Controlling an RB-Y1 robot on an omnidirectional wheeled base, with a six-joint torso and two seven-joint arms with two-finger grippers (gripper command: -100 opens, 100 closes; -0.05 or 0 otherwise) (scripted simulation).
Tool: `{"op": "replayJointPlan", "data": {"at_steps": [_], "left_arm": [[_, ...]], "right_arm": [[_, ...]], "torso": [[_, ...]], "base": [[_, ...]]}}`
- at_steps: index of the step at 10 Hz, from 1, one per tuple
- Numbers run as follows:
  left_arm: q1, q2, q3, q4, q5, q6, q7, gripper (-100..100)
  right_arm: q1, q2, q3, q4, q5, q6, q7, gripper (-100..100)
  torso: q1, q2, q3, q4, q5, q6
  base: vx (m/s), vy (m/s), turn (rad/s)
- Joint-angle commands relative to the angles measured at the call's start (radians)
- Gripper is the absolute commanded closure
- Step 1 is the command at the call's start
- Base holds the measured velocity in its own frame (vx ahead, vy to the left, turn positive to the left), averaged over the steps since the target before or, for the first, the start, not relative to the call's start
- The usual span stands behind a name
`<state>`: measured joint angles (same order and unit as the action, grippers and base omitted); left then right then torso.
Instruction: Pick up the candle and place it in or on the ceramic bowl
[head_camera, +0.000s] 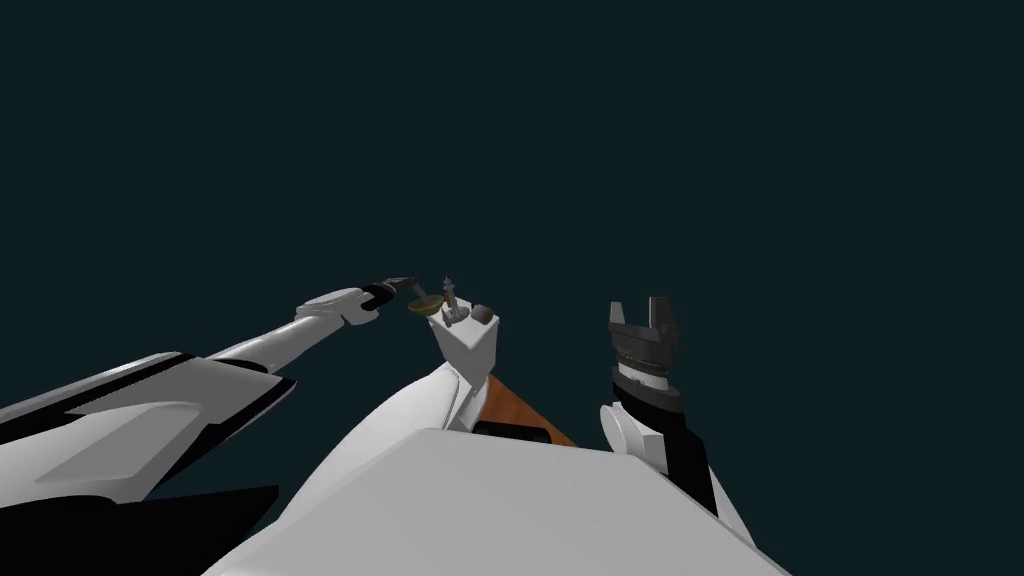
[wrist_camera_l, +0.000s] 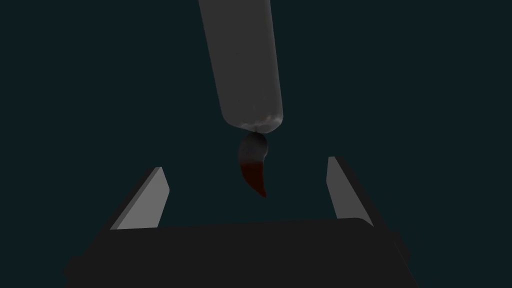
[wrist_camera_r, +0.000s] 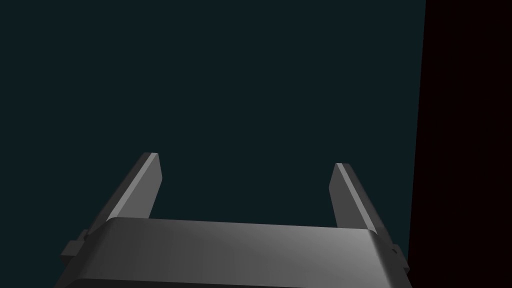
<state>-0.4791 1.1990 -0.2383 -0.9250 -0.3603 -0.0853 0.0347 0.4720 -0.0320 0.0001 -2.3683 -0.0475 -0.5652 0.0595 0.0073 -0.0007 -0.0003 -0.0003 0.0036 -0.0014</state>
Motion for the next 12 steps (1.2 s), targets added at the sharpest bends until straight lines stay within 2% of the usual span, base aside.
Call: {"op": "replayJointPlan", "data": {"at_steps": [1, 2, 3, 5, 6, 7, 8, 9, 10, 11, 12], "left_arm": [[0.05, 0.003, 0.009, -0.007, -0.004, 0.011, 0.01, -100], [0.088, 0.047, 0.064, -0.068, -0.018, 0.067, 0.056, -100], [0.107, 0.056, 0.066, -0.077, -0.018, 0.068, 0.076, -100], [0.164, 0.056, 0.066, -0.084, -0.018, 0.068, 0.076, -100], [0.198, 0.099, 0.122, -0.119, -0.033, 0.108, 0.121, -100], [0.218, 0.109, 0.122, -0.133, -0.033, 0.123, 0.142, -100], [0.247, 0.109, 0.122, -0.161, -0.033, 0.126, 0.142, -100], [0.273, 0.109, 0.122, -0.162, -0.033, 0.126, 0.142, -100], [0.3, 0.146, 0.177, -0.195, -0.047, 0.167, 0.185, -100], [0.326, 0.163, 0.179, -0.209, -0.047, 0.179, 0.207, -100], [0.359, 0.163, 0.179, -0.238, -0.047, 0.183, 0.208, -100]], "right_arm": [[0.0, 0.0, 0.0, 0.0, 0.0, 0.0, 0.0, 0], [0.0, 0.0, 0.0, 0.0, 0.0, 0.0, 0.0, 0], [0.0, 0.0, 0.0, 0.0, 0.0, 0.0, 0.0, 0], [0.0, 0.0, 0.0, 0.0, 0.0, 0.0, 0.0, 0], [0.0, 0.0, 0.0, 0.0, 0.0, 0.0, 0.0, 0], [0.0, 0.0, 0.0, 0.0, 0.0, 0.0, 0.0, 0], [0.0, 0.0, 0.0, 0.0, 0.0, 0.0, 0.0, 0], [0.0, 0.0, 0.0, 0.0, 0.0, 0.0, 0.0, 0], [0.0, 0.0, 0.0, 0.0, 0.0, 0.0, 0.0, 0], [0.0, 0.0, 0.0, 0.0, 0.0, 0.0, 0.0, 0], [0.0, 0.0, 0.0, 0.0, 0.0, 0.0, 0.0, 0]], "torso": [[0.0, 0.0, 0.0, 0.0, 0.0, 0.0], [0.0, 0.0, 0.0, 0.0, 0.0, -0.001], [0.0, 0.0, 0.0, 0.0, -0.001, 0.001], [0.0, 0.0, 0.0, 0.0, 0.0, -0.001], [-0.001, -0.001, -0.001, 0.0, 0.0, 0.0], [-0.001, 0.0, 0.0, 0.0, -0.001, 0.001], [0.0, 0.0, 0.0, 0.0, 0.0, 0.0], [0.0, -0.001, 0.0, 0.0, 0.0, 0.0], [-0.001, -0.001, -0.001, 0.0, 0.0, 0.0], [-0.001, 0.0, 0.0, 0.0, -0.001, 0.001], [0.0, 0.0, 0.0, 0.0, 0.0, 0.0]], "base": [[-0.014, 0.021, 0.0], [-0.023, 0.025, -0.244], [-0.021, 0.04, -0.175], [-0.008, 0.013, 0.017], [-0.02, 0.023, -0.213], [-0.024, 0.036, -0.21], [-0.015, 0.019, -0.026], [-0.007, 0.002, 0.029], [-0.023, 0.018, -0.233], [-0.024, 0.04, -0.174], [-0.015, 0.021, -0.018]]}}
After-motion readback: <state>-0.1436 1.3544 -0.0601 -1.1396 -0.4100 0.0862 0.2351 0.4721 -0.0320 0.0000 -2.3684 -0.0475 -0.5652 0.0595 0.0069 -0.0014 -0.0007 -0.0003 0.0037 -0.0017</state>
